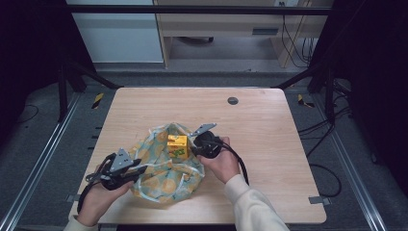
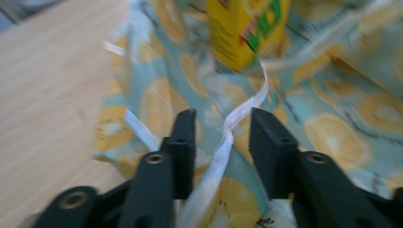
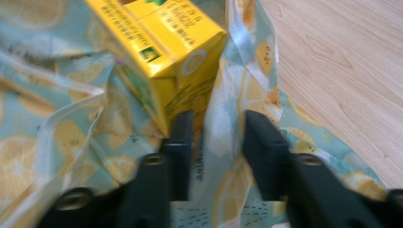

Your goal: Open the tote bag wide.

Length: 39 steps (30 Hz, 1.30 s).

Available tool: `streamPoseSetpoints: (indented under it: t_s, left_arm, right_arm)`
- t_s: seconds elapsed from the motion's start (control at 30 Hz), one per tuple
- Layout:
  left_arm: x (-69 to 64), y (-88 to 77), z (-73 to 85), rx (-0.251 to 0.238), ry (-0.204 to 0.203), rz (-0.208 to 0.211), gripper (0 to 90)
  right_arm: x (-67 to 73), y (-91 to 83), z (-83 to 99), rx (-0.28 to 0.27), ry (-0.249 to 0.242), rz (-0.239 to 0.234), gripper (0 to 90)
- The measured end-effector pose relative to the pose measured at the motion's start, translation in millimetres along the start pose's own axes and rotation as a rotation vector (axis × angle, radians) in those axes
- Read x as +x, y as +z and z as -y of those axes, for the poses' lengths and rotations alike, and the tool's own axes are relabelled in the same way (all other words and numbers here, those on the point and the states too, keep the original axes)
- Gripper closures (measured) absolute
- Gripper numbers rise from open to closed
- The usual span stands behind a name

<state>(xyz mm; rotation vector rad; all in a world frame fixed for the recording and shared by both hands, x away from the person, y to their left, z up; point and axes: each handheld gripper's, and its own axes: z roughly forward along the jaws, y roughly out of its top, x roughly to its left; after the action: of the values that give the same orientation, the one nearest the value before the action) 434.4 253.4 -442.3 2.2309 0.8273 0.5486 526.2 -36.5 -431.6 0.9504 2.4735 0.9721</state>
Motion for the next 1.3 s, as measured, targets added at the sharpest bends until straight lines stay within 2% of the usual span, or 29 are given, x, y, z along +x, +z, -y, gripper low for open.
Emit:
streamPoseSetpoints:
  t_s: [0.03, 0.07, 0.1, 0.13, 0.2, 0.23, 0.27, 0.3, 0.37, 0.43, 0.57, 0.6, 0.7, 0.83, 1.07, 1.3]
  left_arm:
    - [-1.2, 7.2, 3.3, 0.033, 0.003, 0.025, 78.0]
    - [-1.2, 7.2, 3.3, 0.033, 0.003, 0.025, 81.3]
    - [-2.0, 10.6, 2.9, 0.044, 0.017, 0.047, 84.5]
    - [-1.8, 10.6, 1.3, 0.038, 0.020, 0.045, 86.0]
    - [-1.4, 9.8, -0.7, 0.028, 0.022, 0.042, 88.4]
    - [-1.5, 6.8, -4.8, 0.004, 0.020, 0.039, 88.9]
    - [-1.5, 6.8, -4.8, 0.004, 0.020, 0.039, 89.0]
    - [-3.2, 5.0, -7.2, -0.002, 0.030, 0.040, 89.1]
    - [-5.7, 7.9, -6.3, 0.023, 0.041, 0.057, 89.3]
    - [-8.1, 14.4, -3.1, 0.071, 0.049, 0.087, 89.3]
    - [-16.1, 24.2, 1.7, 0.148, 0.078, 0.120, 89.4]
    - [-16.4, 25.3, 2.3, 0.161, 0.086, 0.111, 89.4]
    - [-16.4, 28.0, 5.0, 0.179, 0.082, 0.114, 89.4]
    - [-15.0, 29.0, 7.6, 0.191, 0.083, 0.096, 89.4]
    - [-10.5, 26.2, 11.8, 0.222, 0.083, 0.106, 89.4]
    - [-6.8, 25.4, 14.8, 0.232, 0.070, 0.115, 89.4]
  right_arm:
    - [-5.0, 3.3, -1.7, -0.021, 0.027, 0.000, 84.5]
    - [-5.0, 3.3, -1.7, -0.021, 0.027, 0.000, 84.5]
    - [-11.4, 5.3, -4.2, -0.043, 0.070, -0.008, 88.1]
    - [-15.1, 6.7, -6.0, -0.051, 0.073, -0.004, 88.9]
    - [-18.9, 7.4, -8.3, -0.057, 0.083, 0.002, 89.5]
    - [-28.1, 7.3, -14.2, -0.083, 0.109, 0.016, 89.8]
    - [-28.1, 7.3, -14.2, -0.083, 0.109, 0.016, 89.8]
    - [-35.4, 4.8, -19.1, -0.103, 0.122, 0.026, 89.9]
    - [-44.2, 2.7, -23.0, -0.118, 0.130, 0.043, 89.9]
    - [-51.8, 3.5, -23.1, -0.120, 0.149, 0.053, 90.0]
    - [-63.5, 10.5, -14.1, -0.101, 0.190, 0.060, 89.9]
    - [-65.6, 12.9, -11.3, -0.094, 0.197, 0.058, 89.9]
    - [-70.4, 19.3, -4.0, -0.074, 0.211, 0.059, 89.9]
    - [-73.8, 24.9, 3.6, -0.046, 0.223, 0.062, 89.8]
    - [-79.9, 27.0, 11.5, -0.014, 0.240, 0.069, 89.8]
    - [-80.6, 30.9, 16.7, 0.006, 0.231, 0.072, 89.8]
